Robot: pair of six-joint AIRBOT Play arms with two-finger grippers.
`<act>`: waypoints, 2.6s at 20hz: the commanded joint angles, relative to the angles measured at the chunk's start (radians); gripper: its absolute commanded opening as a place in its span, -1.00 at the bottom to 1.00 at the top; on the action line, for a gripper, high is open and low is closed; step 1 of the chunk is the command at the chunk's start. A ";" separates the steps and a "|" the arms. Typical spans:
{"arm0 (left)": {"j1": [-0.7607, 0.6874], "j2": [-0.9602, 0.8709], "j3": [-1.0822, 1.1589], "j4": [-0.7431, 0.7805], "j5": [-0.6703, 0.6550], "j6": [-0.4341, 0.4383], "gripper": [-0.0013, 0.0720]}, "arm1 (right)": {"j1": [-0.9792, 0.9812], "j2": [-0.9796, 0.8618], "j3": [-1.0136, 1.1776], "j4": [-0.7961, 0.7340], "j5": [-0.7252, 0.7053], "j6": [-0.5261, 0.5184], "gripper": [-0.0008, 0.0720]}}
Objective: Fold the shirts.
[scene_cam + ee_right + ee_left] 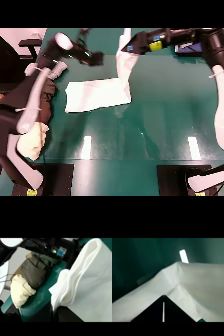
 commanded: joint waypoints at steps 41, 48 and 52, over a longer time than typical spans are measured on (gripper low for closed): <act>0.198 0.317 0.019 0.072 -0.237 0.085 -0.89 | 0.053 -0.503 0.013 -0.039 -0.074 0.043 -0.93; 0.198 0.318 0.019 0.071 -0.286 0.085 -0.90 | -0.186 -0.299 0.010 -0.309 0.040 0.112 -0.94; 0.198 0.318 0.019 0.071 -0.283 0.085 -0.90 | -0.397 -0.134 -0.002 -0.550 0.114 0.172 -0.94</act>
